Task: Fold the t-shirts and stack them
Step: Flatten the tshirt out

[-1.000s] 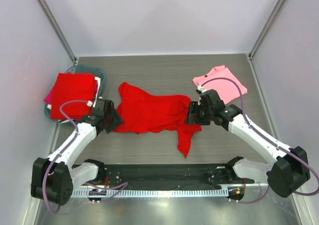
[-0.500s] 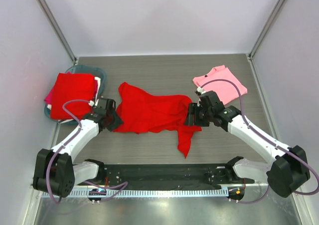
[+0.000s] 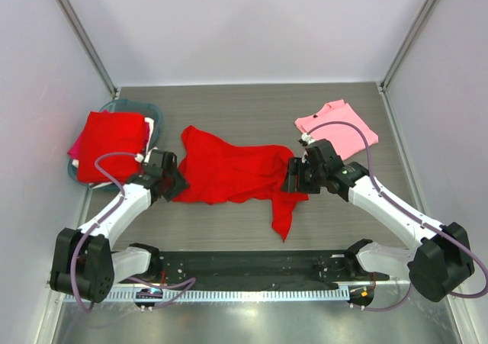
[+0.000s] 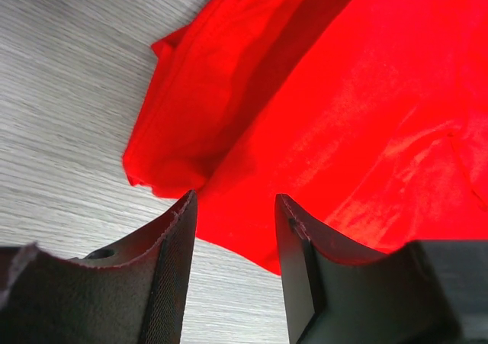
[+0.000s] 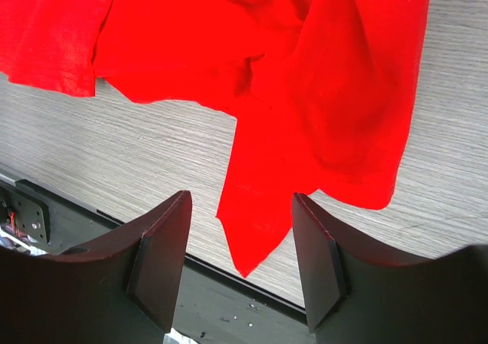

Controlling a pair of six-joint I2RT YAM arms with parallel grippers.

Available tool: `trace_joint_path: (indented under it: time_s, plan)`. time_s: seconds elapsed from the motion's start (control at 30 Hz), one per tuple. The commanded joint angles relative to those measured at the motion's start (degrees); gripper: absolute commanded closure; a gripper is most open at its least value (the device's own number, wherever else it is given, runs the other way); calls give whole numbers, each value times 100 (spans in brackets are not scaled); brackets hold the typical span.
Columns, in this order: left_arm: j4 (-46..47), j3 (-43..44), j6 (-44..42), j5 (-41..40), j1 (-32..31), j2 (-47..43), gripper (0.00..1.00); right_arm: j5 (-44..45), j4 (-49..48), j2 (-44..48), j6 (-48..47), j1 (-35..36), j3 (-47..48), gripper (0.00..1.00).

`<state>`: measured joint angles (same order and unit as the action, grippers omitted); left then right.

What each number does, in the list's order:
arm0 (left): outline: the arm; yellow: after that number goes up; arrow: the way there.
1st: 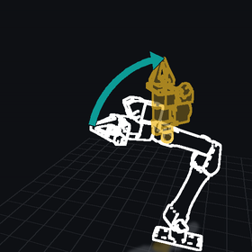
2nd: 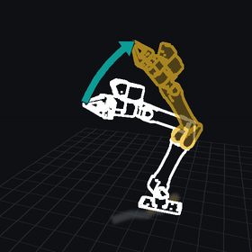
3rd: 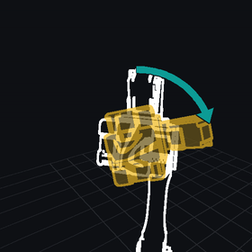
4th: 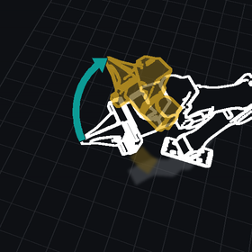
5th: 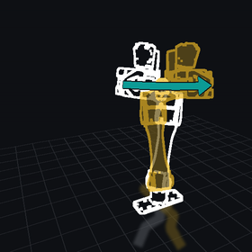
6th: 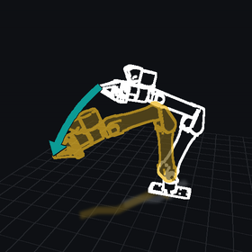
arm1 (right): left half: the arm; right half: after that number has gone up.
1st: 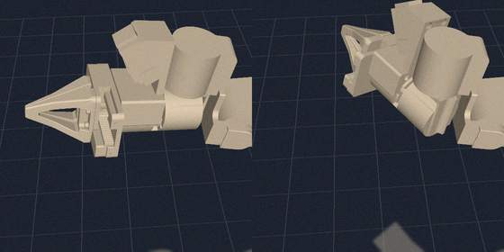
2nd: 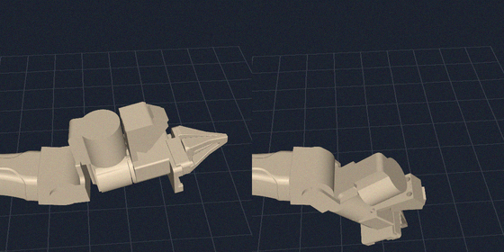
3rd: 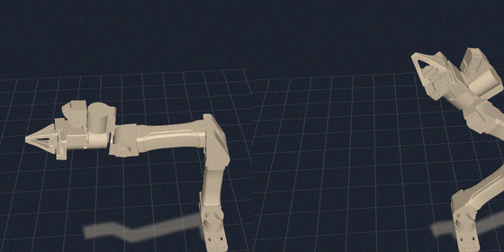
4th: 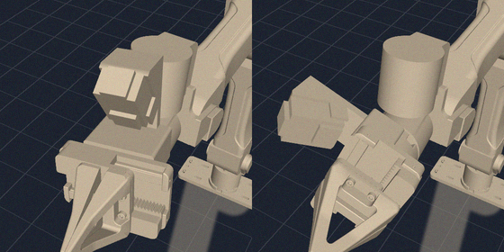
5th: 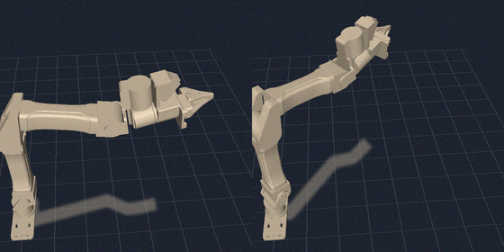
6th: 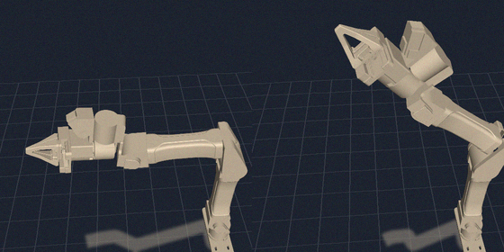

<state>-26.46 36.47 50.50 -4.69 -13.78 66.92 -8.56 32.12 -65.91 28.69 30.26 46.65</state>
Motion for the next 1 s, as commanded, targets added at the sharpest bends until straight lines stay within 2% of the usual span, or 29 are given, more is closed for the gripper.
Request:
trace_joint_path:
  time_s: [0.0,0.23,0.33,0.43,0.73,0.87,0.93,0.97]
  plan:
    - [123,-96,-84,-287,25,-56,54,-111,-162,43,32,32,37,39]
    - [430,-210,-102,-130,25,295,59,-146,-215,43,58,33,10,39]
    - [632,-307,-93,125,25,357,67,-129,-206,43,49,32,-16,39]
    - [729,-377,-67,258,25,165,78,-111,-215,-9,49,33,-16,39]
    - [353,-246,-172,390,25,-626,82,187,-329,-440,23,41,-130,41]
    - [203,-131,-207,451,16,-776,91,240,-373,-563,23,76,-95,41]
    - [115,-53,-233,547,33,-785,100,275,-364,-598,23,85,-86,41]
    - [97,-26,-242,618,25,-829,100,284,-373,-616,14,129,-86,41]
